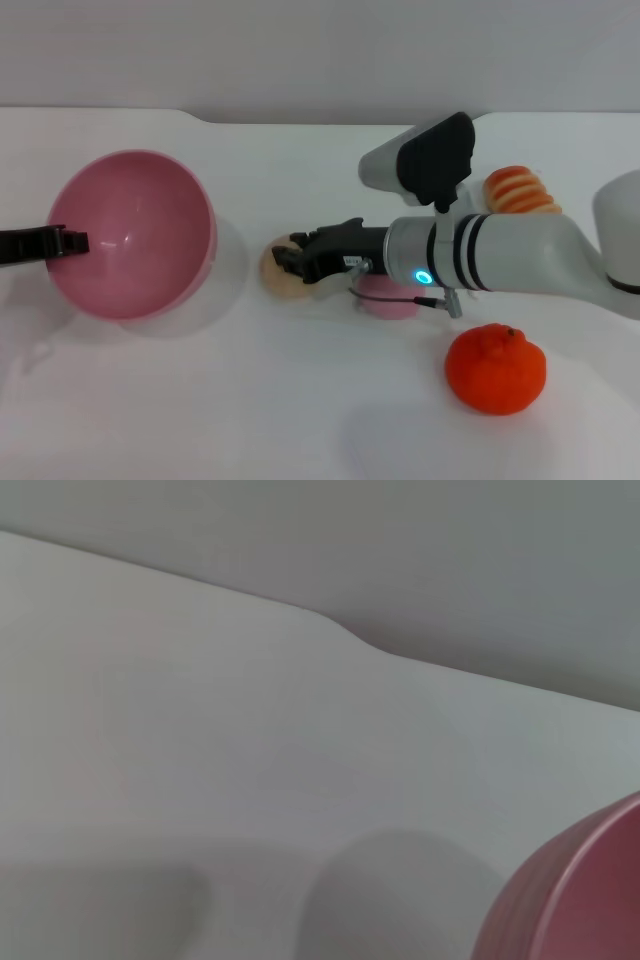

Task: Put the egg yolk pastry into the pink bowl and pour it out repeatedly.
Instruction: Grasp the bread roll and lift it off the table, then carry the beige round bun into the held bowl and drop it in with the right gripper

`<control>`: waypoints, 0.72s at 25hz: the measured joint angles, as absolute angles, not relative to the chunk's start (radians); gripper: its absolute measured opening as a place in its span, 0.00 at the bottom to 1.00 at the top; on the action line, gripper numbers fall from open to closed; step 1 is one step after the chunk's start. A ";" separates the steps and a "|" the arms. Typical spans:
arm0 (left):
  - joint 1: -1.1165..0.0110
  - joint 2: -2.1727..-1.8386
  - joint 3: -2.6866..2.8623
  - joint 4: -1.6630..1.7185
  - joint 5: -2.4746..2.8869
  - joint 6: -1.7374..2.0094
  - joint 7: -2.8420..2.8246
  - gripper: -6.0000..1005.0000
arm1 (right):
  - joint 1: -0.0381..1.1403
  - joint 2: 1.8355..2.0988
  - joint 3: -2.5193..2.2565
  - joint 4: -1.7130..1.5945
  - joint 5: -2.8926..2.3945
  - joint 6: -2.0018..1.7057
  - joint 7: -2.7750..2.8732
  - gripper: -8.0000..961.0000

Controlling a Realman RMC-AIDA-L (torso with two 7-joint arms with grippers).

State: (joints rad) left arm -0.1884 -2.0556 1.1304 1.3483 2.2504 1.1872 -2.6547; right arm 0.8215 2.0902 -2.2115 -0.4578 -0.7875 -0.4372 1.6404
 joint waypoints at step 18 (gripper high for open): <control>-0.351 -2.051 1.132 1.231 2.312 1.201 -2.647 0.01 | 0.760 2.029 -1.808 -0.466 -0.802 -0.793 1.353 0.06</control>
